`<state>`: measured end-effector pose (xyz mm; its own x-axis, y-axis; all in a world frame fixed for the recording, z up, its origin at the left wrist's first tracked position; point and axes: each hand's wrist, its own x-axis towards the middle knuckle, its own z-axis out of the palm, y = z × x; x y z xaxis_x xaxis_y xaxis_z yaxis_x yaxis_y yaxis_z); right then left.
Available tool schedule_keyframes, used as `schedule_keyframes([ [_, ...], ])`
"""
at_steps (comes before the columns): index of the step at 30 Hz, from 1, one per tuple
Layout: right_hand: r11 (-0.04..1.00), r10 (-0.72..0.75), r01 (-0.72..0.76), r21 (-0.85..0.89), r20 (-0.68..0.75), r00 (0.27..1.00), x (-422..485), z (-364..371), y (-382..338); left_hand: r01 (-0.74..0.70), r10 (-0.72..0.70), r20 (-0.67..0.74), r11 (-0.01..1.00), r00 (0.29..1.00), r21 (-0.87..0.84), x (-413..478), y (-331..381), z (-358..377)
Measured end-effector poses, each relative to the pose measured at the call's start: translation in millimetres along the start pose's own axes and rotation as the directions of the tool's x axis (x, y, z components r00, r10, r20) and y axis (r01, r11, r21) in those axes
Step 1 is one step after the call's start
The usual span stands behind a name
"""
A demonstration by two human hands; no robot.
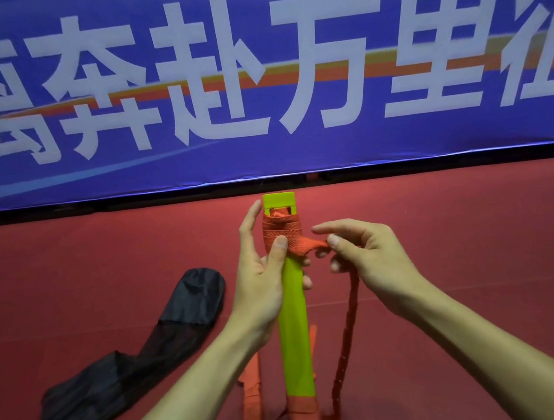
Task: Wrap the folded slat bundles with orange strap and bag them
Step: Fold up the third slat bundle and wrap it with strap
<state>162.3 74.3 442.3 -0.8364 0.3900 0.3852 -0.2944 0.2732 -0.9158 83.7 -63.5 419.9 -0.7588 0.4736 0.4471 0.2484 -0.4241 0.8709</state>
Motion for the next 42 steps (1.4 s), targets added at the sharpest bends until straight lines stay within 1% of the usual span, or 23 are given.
schedule_keyframes([
  [3, 0.996, 0.089, -0.091, 0.023, 0.064, 0.994, -1, 4, 1, 0.01, -0.01, 0.02, 1.0, 1.0, 0.015, -3, 0, 1],
  [5, 0.993, 0.121, -0.121, 0.006, 0.054, 0.991, 0, 6, 0, 0.019, -0.019, 0.018, 0.999, 1.0, 0.032, -4, -1, 0],
  [7, 0.988, 0.149, -0.151, 0.031, 0.041, 0.988, 2, 6, -3, 0.025, -0.026, 0.009, 0.998, 1.0, 0.057, -4, -3, 0],
  [9, 0.994, 0.11, -0.11, 0.007, 0.021, 0.994, 1, 4, -6, 0.033, -0.033, 0.008, 0.997, 0.999, 0.064, -4, -4, 0],
  [11, 0.995, 0.036, -0.036, -0.095, -0.003, 0.999, -1, 4, -7, 0.048, -0.049, 0.005, 0.997, 0.999, 0.056, -3, -6, 1],
  [13, 0.993, 0.016, -0.018, -0.118, -0.019, 1.0, -1, 6, -5, 0.067, -0.067, -0.002, 0.997, 0.998, 0.027, -1, -7, 2],
  [17, 0.996, 0.034, -0.034, -0.08, -0.005, 0.999, 1, 11, -6, 0.081, -0.083, -0.034, 0.995, 0.996, -0.057, 4, -12, 3],
  [21, 0.994, 0.074, -0.077, 0.074, 0.043, 0.996, -1, 18, -8, 0.084, -0.088, -0.051, 0.994, 0.995, -0.07, 6, -14, 4],
  [23, 0.99, 0.088, -0.091, 0.106, 0.029, 0.996, -1, 21, -9, 0.071, -0.073, -0.051, 0.996, 0.996, -0.045, 6, -11, 6],
  [25, 0.991, 0.085, -0.081, 0.105, -0.028, 0.996, 1, 21, -7, 0.039, -0.039, -0.046, 0.999, 0.998, 0.009, 6, -9, 9],
  [28, 0.997, 0.052, -0.045, 0.061, -0.121, 0.991, 1, 21, -5, -0.025, 0.035, -0.078, 0.993, 0.996, 0.116, 6, -5, 11],
  [30, 0.998, 0.043, -0.037, 0.043, -0.146, 0.988, 0, 21, -4, -0.062, 0.087, -0.106, 0.974, 0.991, 0.218, 6, -6, 12],
  [33, 0.999, 0.017, -0.022, -0.025, -0.191, 0.981, 1, 21, -2, -0.108, 0.14, -0.09, 0.948, 0.986, 0.299, 7, -7, 9],
  [35, 0.999, -0.008, -0.003, -0.046, -0.224, 0.975, 2, 20, -2, -0.104, 0.117, -0.019, 0.939, 0.993, 0.329, 7, -9, 5],
  [37, 0.999, -0.022, 0.015, -0.033, -0.235, 0.972, 2, 19, -2, -0.062, 0.039, 0.069, 0.928, 0.997, 0.366, 5, -12, 3],
  [38, 1.0, -0.029, 0.026, -0.016, -0.225, 0.974, 2, 20, -4, -0.04, 0.007, 0.088, 0.925, 0.996, 0.379, 3, -13, 4],
  [42, 0.998, -0.051, 0.044, -0.054, -0.134, 0.99, 3, 22, -4, -0.017, 0.004, 0.04, 0.943, 0.999, 0.331, 4, -15, 6],
])
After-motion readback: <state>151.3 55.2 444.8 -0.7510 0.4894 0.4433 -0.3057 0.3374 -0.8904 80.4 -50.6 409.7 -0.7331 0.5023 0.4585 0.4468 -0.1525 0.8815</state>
